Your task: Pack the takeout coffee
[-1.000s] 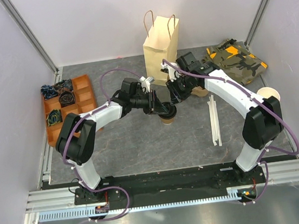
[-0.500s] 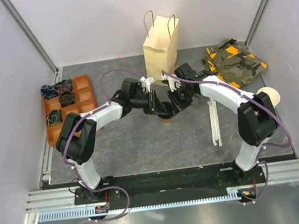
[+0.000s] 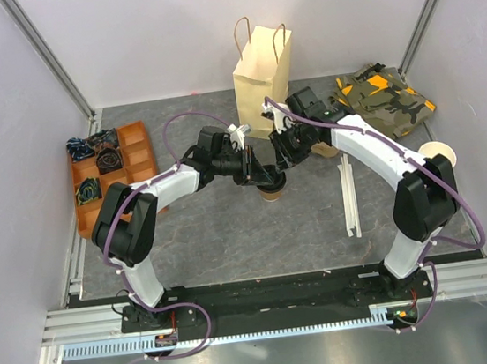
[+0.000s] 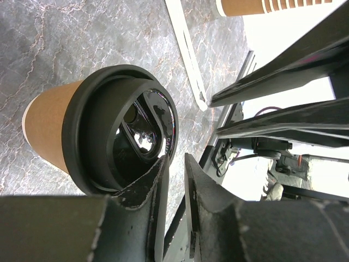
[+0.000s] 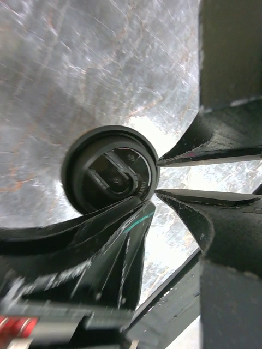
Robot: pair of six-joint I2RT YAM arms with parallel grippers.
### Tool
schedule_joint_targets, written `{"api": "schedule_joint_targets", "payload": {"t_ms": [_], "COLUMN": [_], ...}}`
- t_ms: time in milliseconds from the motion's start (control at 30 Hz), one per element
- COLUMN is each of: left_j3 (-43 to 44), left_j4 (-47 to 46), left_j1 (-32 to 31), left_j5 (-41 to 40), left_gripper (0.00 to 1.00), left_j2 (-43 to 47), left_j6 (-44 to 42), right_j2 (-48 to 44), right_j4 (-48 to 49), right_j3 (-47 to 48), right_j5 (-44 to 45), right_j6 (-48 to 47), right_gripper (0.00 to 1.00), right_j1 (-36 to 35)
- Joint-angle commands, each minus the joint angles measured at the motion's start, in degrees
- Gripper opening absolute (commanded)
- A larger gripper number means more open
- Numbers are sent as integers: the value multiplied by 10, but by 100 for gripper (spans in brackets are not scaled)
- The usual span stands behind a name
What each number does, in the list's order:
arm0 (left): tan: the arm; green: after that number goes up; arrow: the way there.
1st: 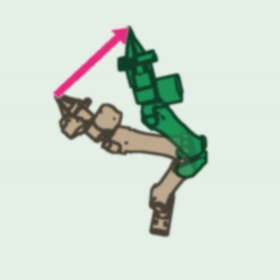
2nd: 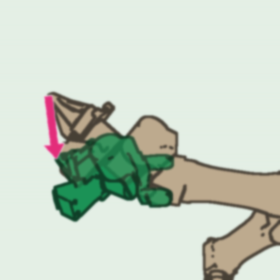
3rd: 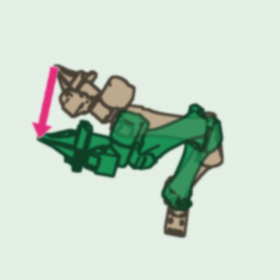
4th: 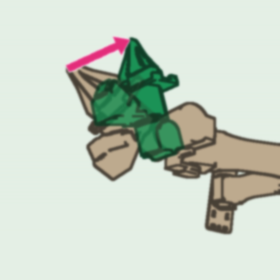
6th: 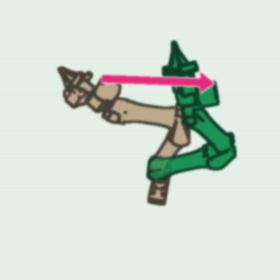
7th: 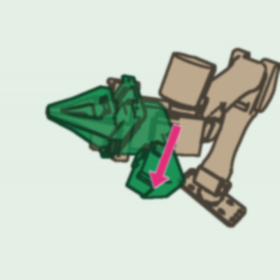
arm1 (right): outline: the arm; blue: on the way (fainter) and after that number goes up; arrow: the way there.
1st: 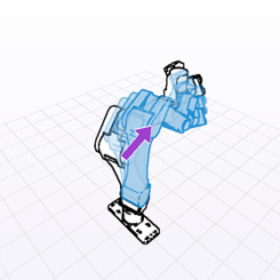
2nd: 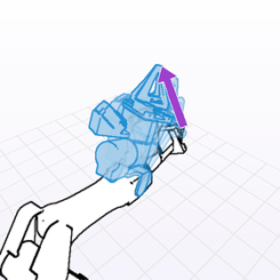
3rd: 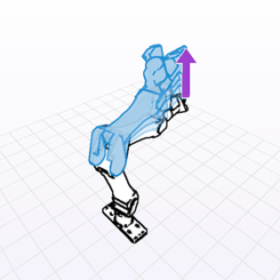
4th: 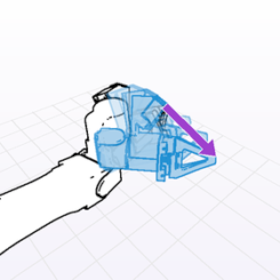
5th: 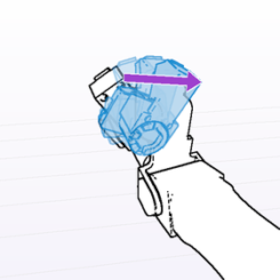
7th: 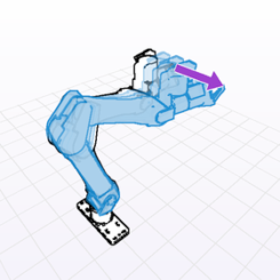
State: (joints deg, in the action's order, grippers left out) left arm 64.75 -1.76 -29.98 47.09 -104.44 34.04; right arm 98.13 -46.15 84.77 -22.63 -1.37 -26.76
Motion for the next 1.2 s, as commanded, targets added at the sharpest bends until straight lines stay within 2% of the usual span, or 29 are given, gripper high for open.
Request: {"api": "schedule_joint_targets", "payload": {"t_ms": [0,300,633,833,1100,1133,1167], "left_j3": [4,5,10,46,64,61,59], "left_j4": [30,33,35,30,40,46,53], "left_j1": [5,10,11,11,11,13,15], "left_j5": [-19,-19,-13,13,28,27,19], "left_gripper": [25,24,24,35,52,56,57], "left_j2": [-17,-27,-21,25,94,107,114], "left_j6": [-13,-11,-16,-19,-15,-18,-23], "right_j2": [-7,43,30,12,3,2,1], "right_j4": [11,43,32,31,30,29,26], "right_j3": [24,-60,-15,23,94,98,100], "right_j5": [0,26,-3,-52,-91,-87,-83], "right_j6": [13,0,1,9,13,13,13], "right_gripper": [31,29,29,32,36,44,46], "right_j1": [0,-11,-10,-3,51,61,65]}}
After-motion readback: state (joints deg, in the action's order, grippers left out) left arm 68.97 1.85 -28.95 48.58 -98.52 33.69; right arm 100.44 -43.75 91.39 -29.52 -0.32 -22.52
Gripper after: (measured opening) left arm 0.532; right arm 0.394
